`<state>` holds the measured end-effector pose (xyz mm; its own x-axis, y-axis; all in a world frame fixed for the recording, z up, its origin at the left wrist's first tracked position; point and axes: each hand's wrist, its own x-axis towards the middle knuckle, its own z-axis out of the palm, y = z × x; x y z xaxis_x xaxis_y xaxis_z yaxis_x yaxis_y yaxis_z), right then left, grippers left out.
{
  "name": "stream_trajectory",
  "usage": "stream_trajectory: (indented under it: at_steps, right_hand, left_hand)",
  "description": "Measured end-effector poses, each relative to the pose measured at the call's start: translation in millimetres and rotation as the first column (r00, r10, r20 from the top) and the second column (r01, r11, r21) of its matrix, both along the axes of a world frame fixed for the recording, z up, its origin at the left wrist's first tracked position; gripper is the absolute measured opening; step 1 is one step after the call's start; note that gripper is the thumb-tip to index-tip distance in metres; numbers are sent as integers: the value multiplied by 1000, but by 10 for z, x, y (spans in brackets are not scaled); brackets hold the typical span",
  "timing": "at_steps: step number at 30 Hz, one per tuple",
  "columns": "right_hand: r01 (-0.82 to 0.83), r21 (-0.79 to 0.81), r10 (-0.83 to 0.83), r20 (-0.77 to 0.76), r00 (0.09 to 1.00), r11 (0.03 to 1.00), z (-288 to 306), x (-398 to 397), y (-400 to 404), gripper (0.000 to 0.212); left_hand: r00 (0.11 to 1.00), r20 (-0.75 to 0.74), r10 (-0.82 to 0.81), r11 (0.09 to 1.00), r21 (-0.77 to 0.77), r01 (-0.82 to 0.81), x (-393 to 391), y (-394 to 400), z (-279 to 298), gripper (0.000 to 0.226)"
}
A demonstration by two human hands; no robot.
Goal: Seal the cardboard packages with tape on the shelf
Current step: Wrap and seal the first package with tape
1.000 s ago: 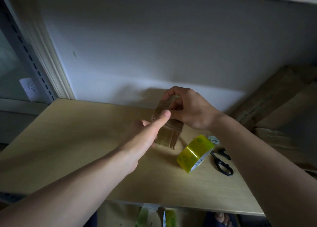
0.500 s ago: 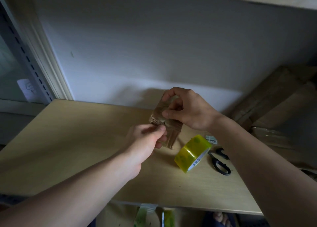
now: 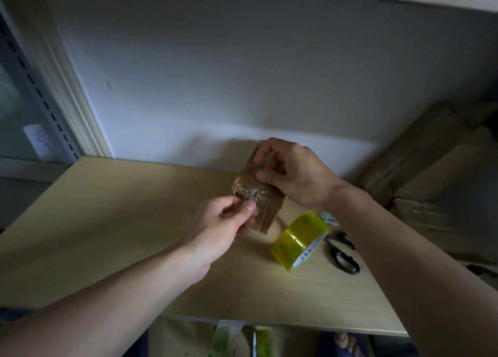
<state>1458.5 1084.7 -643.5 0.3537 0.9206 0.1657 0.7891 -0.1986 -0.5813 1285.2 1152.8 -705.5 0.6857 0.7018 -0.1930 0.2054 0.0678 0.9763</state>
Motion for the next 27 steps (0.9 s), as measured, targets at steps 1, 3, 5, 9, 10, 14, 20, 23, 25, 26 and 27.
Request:
stream_trajectory:
  at_steps: [1,3,5,9,10,14,20,23,25,26,27]
  right_hand:
    - [-4,7,4,-4,1000,1000,-5,-2,2,15]
    - [-12,15,12,-2,1000,1000,-9,-2,2,15]
    - [-17,8,17,13,1000,1000,-1,-6,-2,22]
    - [3,11,-3,73,997,1000,-14,-16,3,27]
    - [6,29,-8,71,997,1000,-31,-22,10,26]
    - [17,82,-27,115,993,997,-116,-30,64,30]
    - [82,102,-99,169,981,991,-173,0,49,39]
    - [72,92,-87,167,982,993,-158,-3,50,38]
    - [63,87,-77,169,983,994,-145,10,46,38]
    - [62,86,-75,162,984,994,-141,20,43,39]
    - [60,85,-72,156,985,995,-139,29,40,40]
  left_hand:
    - [1000,4,-6,1000,2,6,3,11,-11,18]
    - [1000,17,-13,1000,14,12,2,30,-31,18]
    - [999,32,-23,999,38,21,4,44,-57,18]
    - [998,37,-46,994,106,42,15,78,-112,16]
    - [998,32,-51,992,121,47,17,95,-124,16]
    - [1000,15,-26,979,203,23,22,159,-190,18]
    - [999,45,-6,970,243,-5,66,142,-213,23]
    - [997,69,-24,962,274,4,88,179,-240,24]
    - [998,56,-37,943,332,16,90,219,-248,29]
    - [998,41,-45,928,371,26,87,243,-243,33]
    - [998,31,-56,912,408,39,87,269,-241,34]
